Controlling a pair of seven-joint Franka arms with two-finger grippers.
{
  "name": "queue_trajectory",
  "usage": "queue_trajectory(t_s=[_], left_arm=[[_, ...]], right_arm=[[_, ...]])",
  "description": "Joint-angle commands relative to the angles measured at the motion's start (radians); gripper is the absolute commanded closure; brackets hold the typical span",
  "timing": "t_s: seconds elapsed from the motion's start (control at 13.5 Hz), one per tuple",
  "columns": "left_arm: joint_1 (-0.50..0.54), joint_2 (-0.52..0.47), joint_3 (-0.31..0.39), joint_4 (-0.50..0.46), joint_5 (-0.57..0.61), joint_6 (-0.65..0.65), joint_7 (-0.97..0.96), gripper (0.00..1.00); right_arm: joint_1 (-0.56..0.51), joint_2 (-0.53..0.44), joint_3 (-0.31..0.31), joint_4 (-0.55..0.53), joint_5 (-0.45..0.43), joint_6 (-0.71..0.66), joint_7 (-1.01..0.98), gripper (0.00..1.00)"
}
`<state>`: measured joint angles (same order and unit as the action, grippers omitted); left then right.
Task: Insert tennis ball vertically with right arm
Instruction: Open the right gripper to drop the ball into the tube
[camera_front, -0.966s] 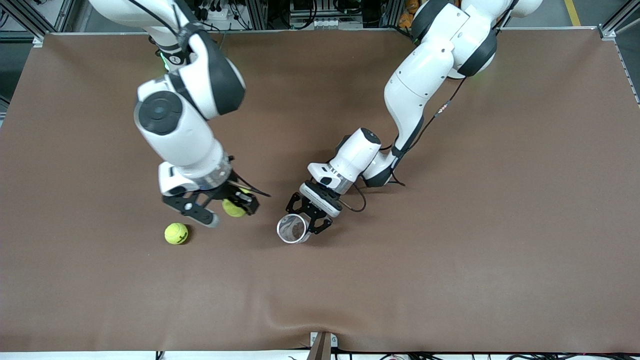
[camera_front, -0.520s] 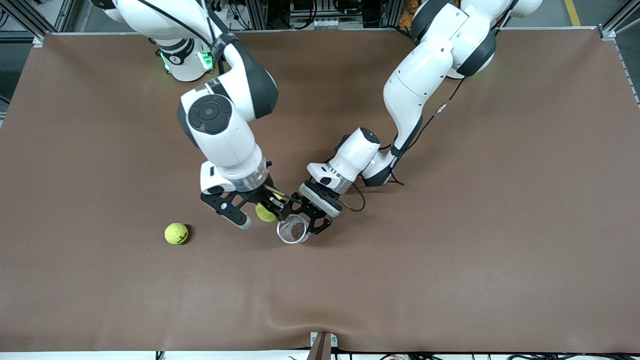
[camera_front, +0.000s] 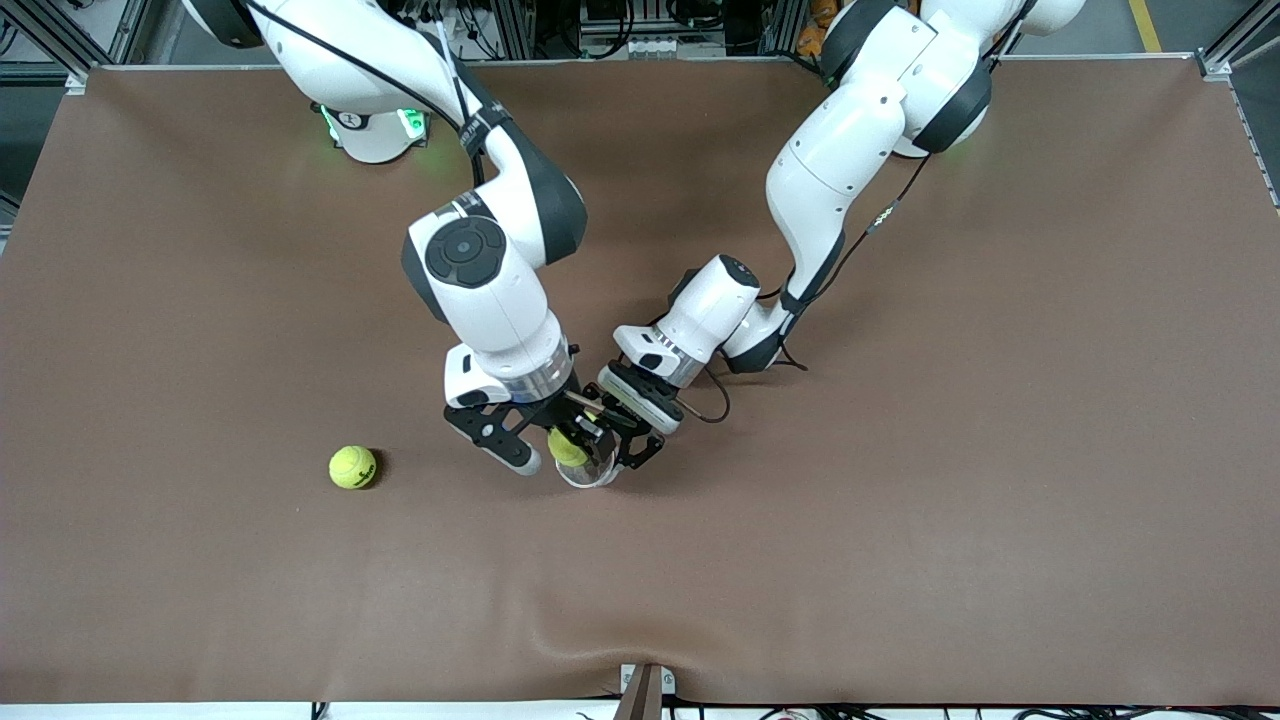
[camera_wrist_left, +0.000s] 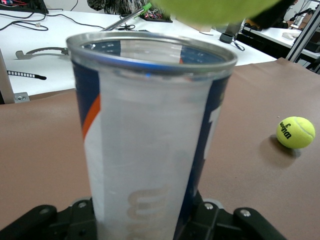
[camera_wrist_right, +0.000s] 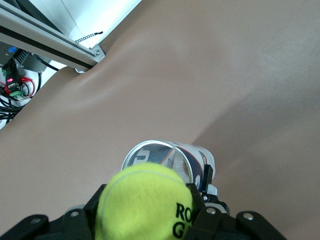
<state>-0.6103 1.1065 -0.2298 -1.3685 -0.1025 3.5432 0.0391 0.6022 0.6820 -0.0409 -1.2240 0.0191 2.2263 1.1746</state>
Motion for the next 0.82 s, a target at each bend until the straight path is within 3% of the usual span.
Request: queue_trajectory(t_s=[0.0,0.22,0.37,0.45,0.52,0.74], left_arm=[[-0.017,0.027,0.007,0.04,-0.02,0.014,-0.008,0.39],[-0.025,0.03,0.017,0.051,-0.019,0.014,-0.007,0.39],[-0.032,0.03,0.021,0.065,-0.019,0.016,-0.007,0.39],[-0.032,0.03,0.023,0.066,-0.019,0.016,-0.007,0.39],[-0.032,0.03,0.023,0.072,-0.019,0.016,-0.007,0.39],[-0.057,0.029,0.067,0.081,-0.02,0.016,-0.005,0.39]], right_arm=[[0.013,0.03,-0.014,0.044,-0.025,0.001,0.028,0.75],[0.013,0.041,-0.013,0.044,-0.038,0.009,0.028,0.74],[0.013,0.041,-0.013,0.044,-0.039,0.013,0.027,0.53],[0.011,0.041,-0.013,0.043,-0.047,0.013,0.027,0.46],[0.011,0.041,-0.013,0.043,-0.053,0.013,0.027,0.3],[0.011,0.041,-0.013,0.041,-0.061,0.013,0.027,0.14]])
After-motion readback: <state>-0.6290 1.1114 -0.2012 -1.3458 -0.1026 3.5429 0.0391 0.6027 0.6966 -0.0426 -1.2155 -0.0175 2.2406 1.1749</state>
